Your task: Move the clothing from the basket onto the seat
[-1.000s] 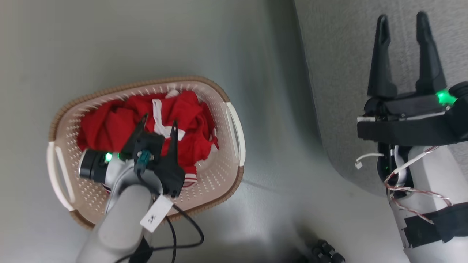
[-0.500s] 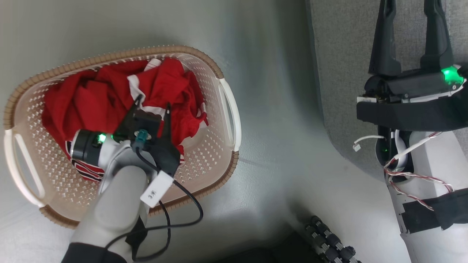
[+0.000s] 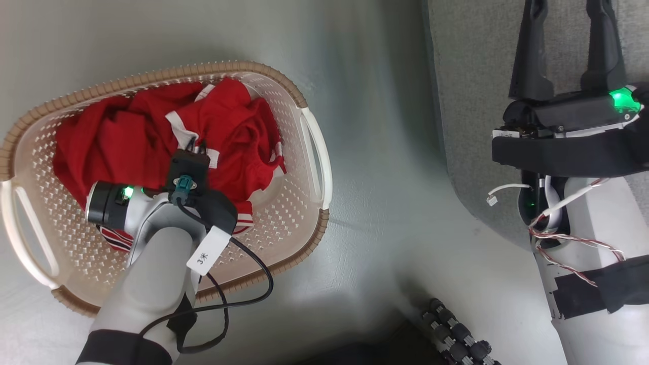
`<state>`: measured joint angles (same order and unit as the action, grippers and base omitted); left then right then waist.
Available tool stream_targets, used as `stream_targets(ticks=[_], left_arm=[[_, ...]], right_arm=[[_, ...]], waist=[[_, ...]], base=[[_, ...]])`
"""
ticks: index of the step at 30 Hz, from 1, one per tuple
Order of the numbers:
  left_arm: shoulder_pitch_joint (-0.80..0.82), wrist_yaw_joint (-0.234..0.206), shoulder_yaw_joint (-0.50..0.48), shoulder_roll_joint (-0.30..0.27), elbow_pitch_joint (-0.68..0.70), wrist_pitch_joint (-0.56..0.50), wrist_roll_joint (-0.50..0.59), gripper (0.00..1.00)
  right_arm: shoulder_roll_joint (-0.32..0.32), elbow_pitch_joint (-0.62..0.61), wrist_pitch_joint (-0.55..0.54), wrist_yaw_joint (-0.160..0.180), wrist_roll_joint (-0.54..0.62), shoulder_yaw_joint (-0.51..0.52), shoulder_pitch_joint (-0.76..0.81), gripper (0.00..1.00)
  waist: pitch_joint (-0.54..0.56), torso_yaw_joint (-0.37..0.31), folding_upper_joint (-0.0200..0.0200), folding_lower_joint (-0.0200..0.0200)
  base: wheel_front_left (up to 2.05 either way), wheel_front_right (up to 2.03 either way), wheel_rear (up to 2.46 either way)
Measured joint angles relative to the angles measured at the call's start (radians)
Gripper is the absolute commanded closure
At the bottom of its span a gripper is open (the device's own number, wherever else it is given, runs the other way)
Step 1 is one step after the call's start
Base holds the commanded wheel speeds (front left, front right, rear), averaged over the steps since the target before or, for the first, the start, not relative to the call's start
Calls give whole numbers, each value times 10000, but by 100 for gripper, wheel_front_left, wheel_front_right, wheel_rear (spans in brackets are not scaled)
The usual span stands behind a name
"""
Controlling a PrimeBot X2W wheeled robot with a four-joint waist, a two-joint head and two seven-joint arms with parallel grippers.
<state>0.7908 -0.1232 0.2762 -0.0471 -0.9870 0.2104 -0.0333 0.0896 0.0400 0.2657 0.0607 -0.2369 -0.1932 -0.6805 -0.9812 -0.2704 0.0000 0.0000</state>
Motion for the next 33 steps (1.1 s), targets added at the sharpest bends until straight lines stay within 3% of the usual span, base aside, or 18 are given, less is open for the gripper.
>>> stream_targets(ticks=[9, 17, 33], left_arm=[[-1, 4, 280, 13, -113, 219, 13, 100], [-243, 424, 635, 21, 100, 384, -219, 100], [-622, 1066, 1494, 46, 2163, 393, -1565, 100]], right_arm=[[-56, 612, -4, -192, 67, 69, 53, 0], [-54, 1384, -13, -447, 121, 84, 407, 0], [111, 2433, -17, -802, 280, 284, 1271, 0]], waist=[[482, 136, 0, 0], [1299, 476, 0, 0], [3481, 1405, 0, -1]], base=[[0, 0, 0], [0, 0, 0], [0, 0, 0]])
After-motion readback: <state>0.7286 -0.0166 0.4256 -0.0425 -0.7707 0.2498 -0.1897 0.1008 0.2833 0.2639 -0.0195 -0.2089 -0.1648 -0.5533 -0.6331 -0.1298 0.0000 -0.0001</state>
